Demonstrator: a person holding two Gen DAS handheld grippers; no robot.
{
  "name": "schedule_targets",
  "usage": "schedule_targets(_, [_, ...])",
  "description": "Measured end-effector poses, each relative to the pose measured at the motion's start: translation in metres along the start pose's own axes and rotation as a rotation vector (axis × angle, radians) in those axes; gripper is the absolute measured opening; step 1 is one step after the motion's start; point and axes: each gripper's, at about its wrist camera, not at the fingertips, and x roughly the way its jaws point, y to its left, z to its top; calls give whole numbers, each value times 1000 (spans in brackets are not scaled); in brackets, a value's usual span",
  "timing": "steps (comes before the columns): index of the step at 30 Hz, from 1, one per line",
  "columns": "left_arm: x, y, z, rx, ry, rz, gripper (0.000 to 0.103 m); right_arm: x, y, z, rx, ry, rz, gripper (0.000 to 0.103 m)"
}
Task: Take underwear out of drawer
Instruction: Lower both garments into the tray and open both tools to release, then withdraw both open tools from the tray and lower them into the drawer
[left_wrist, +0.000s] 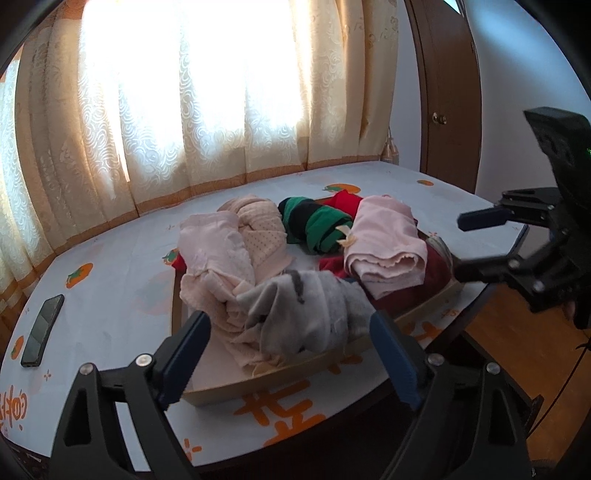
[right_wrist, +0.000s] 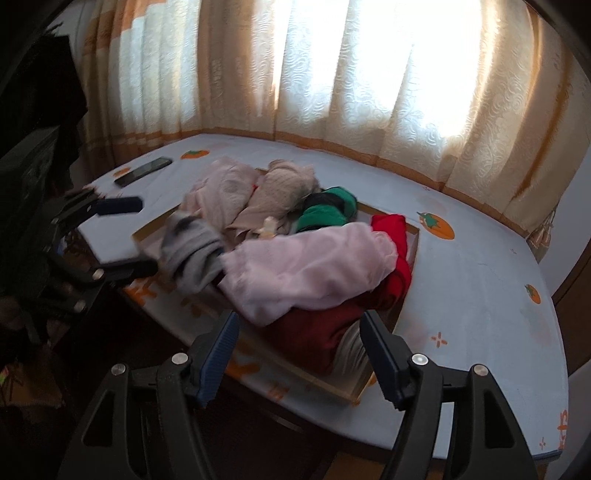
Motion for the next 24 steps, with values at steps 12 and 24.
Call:
schedule_targets(12, [-18,3,-38,-19,34,-7,90,-13,40,-53,-128,120,46,70])
schedule_targets(24, [-19,-15,-83,36,151,-43,90,7,61,-105,-240,319,103,70])
